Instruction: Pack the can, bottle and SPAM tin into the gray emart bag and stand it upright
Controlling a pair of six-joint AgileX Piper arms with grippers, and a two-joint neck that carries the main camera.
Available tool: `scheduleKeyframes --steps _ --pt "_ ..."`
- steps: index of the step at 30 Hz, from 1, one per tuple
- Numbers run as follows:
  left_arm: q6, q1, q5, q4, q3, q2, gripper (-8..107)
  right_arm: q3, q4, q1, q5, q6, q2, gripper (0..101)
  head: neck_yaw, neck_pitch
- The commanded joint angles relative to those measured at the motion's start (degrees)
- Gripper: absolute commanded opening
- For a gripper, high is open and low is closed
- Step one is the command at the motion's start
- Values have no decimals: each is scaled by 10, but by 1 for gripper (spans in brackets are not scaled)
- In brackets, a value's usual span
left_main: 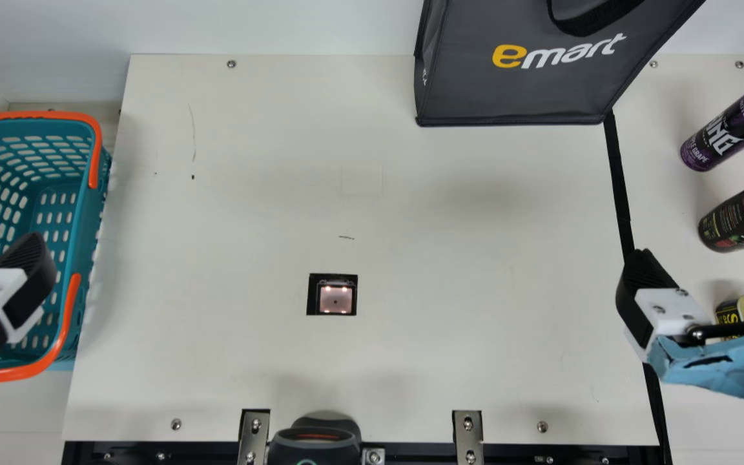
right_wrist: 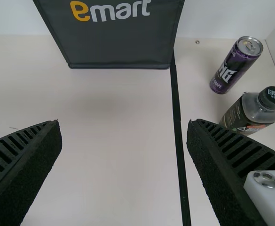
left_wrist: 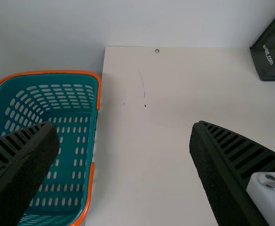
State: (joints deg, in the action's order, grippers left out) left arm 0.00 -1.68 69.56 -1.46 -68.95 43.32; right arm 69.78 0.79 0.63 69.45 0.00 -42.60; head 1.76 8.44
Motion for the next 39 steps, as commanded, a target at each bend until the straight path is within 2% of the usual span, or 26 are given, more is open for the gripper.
scheduleKeyframes --steps 1,2,13,39 --pt "0 0 0 0 0 0 90 0 0 0 0 0 0 95 12 -19" --pt "0 0 0 0 0 0 90 0 0 0 0 0 0 95 35 -42" --pt "0 0 0 0 0 0 90 0 0 0 0 0 0 95 181 -184" --pt "0 0 0 0 0 0 90 0 0 0 -1 0 0 95 182 -184"
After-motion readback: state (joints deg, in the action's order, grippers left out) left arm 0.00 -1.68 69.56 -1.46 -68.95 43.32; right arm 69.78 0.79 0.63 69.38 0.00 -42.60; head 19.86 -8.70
